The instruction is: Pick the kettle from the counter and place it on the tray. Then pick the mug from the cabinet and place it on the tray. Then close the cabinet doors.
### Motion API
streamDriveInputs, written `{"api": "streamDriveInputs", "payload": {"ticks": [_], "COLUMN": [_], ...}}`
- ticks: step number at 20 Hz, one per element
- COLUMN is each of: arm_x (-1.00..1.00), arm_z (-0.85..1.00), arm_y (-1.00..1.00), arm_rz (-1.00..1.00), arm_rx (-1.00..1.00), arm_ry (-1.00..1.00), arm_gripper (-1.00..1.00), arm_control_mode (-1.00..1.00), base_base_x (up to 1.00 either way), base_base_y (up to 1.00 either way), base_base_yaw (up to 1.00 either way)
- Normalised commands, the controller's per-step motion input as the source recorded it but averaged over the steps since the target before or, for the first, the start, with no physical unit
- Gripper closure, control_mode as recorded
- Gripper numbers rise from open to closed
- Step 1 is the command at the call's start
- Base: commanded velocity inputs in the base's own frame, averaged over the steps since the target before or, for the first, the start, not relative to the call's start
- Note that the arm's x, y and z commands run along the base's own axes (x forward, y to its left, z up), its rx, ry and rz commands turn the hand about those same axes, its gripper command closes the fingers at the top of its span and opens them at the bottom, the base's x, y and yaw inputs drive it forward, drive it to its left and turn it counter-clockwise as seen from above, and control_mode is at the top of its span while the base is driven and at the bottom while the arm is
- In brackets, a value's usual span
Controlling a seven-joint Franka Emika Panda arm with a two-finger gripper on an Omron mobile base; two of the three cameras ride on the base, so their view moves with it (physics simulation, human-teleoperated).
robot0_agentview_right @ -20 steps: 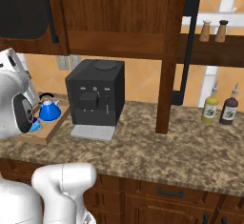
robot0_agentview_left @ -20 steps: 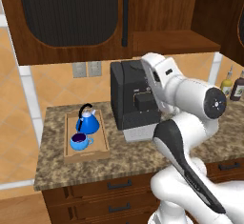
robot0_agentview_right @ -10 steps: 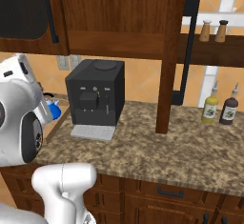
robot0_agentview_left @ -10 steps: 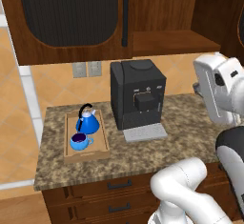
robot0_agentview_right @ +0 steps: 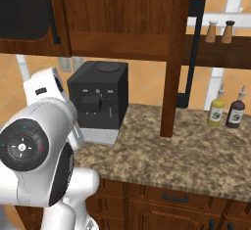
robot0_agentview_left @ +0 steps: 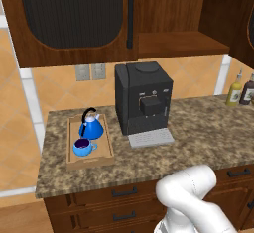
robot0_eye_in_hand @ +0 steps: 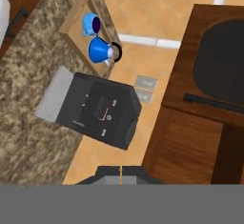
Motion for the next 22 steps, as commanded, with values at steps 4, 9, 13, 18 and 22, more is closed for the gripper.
{"api": "streamDriveInputs", "payload": {"ticks": [4, 9, 13, 18, 22], "arm_x": [-0.27, -0.04, -0.01, -0.06, 0.0], "arm_z": [-0.03, -0.03, -0.12, -0.17, -0.17], "arm_y": [-0.72, -0.74, -0.78, -0.61, -0.69], "arm_rz": [-0.04, -0.07, -0.08, -0.1, -0.08], "arm_rx": [0.04, 0.2, 0.18, 0.06, 0.11], "arm_ry": [-0.05, -0.06, -0.11, -0.14, -0.11], "arm_gripper": [1.0, 1.0, 1.0, 1.0, 1.0], "arm_control_mode": [-1.0, -1.0, -1.0, -1.0, -1.0], "base_base_x": [0.0, 0.0, 0.0, 0.0, 0.0], "base_base_y": [0.0, 0.0, 0.0, 0.0, 0.0], "base_base_yaw": [0.0, 0.0, 0.0, 0.0, 0.0]}}
